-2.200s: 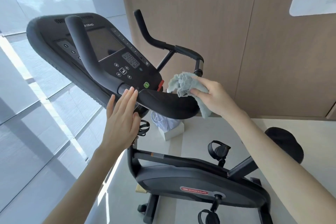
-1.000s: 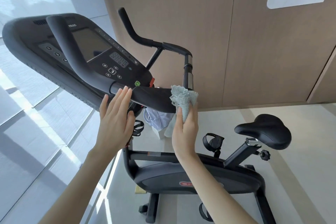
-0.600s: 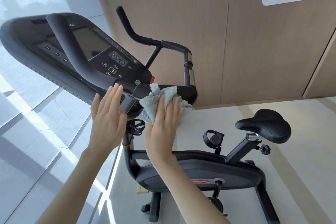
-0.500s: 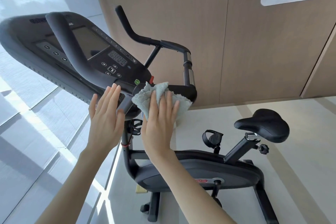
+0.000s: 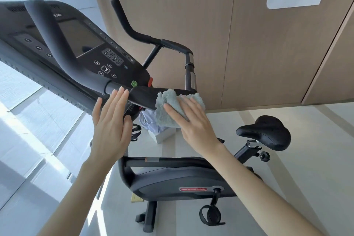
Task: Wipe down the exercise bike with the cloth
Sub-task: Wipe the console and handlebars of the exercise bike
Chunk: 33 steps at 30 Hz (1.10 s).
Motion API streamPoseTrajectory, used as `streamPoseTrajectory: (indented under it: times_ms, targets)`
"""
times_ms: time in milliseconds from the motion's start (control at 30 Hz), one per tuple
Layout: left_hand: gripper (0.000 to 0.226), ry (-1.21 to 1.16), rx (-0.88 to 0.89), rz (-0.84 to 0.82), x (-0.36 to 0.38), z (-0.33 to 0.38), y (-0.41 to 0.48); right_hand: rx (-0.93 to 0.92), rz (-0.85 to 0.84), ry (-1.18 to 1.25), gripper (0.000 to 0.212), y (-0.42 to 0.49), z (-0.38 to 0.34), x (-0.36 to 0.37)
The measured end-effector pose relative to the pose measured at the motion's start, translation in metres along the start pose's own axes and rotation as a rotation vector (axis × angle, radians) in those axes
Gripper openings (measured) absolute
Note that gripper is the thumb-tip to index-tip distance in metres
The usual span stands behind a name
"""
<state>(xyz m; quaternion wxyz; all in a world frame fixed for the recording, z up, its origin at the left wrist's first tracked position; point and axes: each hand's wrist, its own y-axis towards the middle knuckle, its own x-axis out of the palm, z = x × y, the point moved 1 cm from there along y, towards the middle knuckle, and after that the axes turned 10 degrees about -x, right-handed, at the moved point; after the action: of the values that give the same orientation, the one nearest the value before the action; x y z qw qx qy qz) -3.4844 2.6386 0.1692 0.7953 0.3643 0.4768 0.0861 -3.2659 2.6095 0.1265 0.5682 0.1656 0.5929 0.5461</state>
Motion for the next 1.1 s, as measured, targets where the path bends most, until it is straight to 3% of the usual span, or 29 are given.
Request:
streamPoseTrajectory:
  times_ms: [133, 233, 333, 400, 500, 567, 633, 667, 733, 767, 967, 1100]
  targets:
    - [0.053, 0.025, 0.040, -0.021, 0.000, 0.017, 0.001, 0.069, -0.069, 0.287, 0.048, -0.023, 0.042, -0.012]
    - [0.051, 0.046, 0.073, -0.023, 0.000, 0.034, 0.002, 0.348, -0.119, 0.582, 0.055, -0.030, 0.072, -0.016]
    - [0.050, 0.098, 0.088, -0.017, 0.004, 0.054, 0.004, 0.728, -0.020, 0.917, 0.041, -0.021, 0.104, -0.020]
    - [0.050, 0.129, 0.080, -0.007, 0.008, 0.067, 0.007, 0.813, 0.066, 1.076, 0.031, -0.003, 0.127, -0.023]
    - [0.048, 0.168, 0.058, 0.012, 0.014, 0.090, 0.012, 0.744, 0.035, 1.206, 0.032, 0.032, 0.150, -0.024]
    - [0.047, 0.199, 0.035, 0.027, 0.019, 0.103, 0.015, 0.613, -0.128, 1.264, 0.040, 0.049, 0.147, -0.017]
    - [0.046, 0.235, 0.002, 0.042, 0.023, 0.116, 0.017, 0.379, -0.342, 1.115, 0.052, 0.051, 0.132, -0.005]
    - [0.045, 0.251, -0.016, 0.049, 0.026, 0.121, 0.018, 0.213, -0.368, 0.980, 0.054, 0.048, 0.124, 0.003]
    - [0.045, 0.277, -0.060, 0.060, 0.032, 0.132, 0.018, -0.065, -0.291, 0.816, 0.047, 0.040, 0.119, 0.016]
    - [0.045, 0.291, -0.088, 0.064, 0.036, 0.138, 0.018, -0.114, -0.264, 0.827, 0.041, 0.038, 0.124, 0.021]
    - [0.043, 0.396, -0.223, 0.068, 0.057, 0.164, 0.015, -0.121, -0.233, 0.860, 0.025, 0.034, 0.186, 0.059]
    - [0.042, 0.469, -0.253, 0.039, 0.071, 0.173, 0.018, -0.052, -0.312, 0.782, 0.030, 0.049, 0.225, 0.090]
